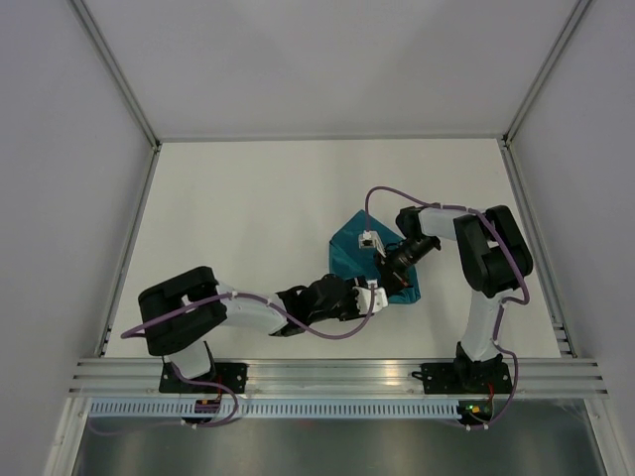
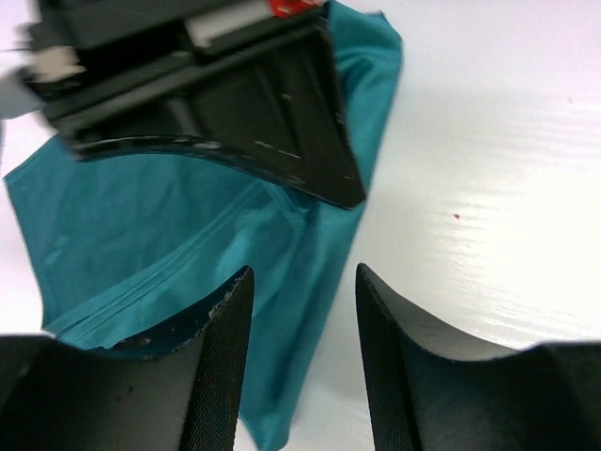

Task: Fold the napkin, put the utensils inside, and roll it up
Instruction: Roll the napkin with the utensil

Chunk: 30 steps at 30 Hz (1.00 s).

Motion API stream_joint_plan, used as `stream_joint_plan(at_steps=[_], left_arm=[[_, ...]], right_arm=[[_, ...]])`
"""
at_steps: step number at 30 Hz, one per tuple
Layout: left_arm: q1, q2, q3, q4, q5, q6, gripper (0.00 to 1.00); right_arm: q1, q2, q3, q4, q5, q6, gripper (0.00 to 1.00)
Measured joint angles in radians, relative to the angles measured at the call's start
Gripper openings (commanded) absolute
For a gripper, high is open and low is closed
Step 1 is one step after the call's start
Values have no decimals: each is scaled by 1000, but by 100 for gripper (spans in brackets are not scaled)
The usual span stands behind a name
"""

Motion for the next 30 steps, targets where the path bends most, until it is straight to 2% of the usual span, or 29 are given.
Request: stream_joint_plan(at_steps=[13, 18, 26, 30], left_arm=[[-36, 150, 72, -1, 0, 133, 54], [-36, 174, 92, 2, 5, 140, 49], [-29, 195, 121, -26, 36, 137, 25], [-16, 195, 135, -54, 70, 123, 8]], right_arm=[[-6, 37, 23, -50, -8, 2, 15], [-8, 51, 34, -64, -11, 2, 16], [-10, 69, 42, -85, -18, 8, 16], [-10, 70, 42, -86, -17, 14, 16]])
